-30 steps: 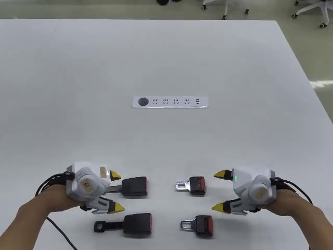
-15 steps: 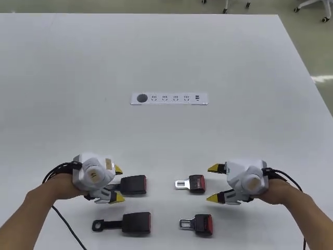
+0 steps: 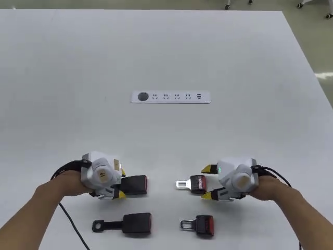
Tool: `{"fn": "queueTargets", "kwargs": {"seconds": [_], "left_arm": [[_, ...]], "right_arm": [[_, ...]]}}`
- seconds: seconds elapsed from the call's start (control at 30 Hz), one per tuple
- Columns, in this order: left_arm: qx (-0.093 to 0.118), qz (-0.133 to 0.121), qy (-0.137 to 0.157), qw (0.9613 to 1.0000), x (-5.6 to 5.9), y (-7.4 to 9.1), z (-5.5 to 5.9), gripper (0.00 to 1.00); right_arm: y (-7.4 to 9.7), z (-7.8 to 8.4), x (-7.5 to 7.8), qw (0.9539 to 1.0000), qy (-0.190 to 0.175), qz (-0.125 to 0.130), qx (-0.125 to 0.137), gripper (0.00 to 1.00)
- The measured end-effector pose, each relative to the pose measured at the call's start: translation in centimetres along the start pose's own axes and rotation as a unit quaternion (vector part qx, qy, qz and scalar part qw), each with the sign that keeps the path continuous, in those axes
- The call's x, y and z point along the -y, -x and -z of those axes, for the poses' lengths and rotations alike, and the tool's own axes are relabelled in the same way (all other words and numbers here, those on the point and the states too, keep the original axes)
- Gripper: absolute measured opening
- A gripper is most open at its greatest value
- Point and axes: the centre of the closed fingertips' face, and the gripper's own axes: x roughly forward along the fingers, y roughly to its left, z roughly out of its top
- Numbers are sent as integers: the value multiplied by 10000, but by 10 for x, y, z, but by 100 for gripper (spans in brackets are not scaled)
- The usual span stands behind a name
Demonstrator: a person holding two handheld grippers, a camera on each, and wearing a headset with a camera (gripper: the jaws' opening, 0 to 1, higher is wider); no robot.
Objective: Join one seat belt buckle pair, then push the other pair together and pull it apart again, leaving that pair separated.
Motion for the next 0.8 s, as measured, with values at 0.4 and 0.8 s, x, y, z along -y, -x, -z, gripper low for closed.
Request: {"fn": "queueTargets", "kwargs": {"seconds": [0.4,0.8], "left_arm": [[-65,113,-85,9999,-1,-8,4,32],[-83,140,-99,9998,-2,-10,6,31]], "right_arm": [[-6,8,1,9999,13,-40,-104,31],[-9,8,1,9999,50,-70,-114,30]]}}
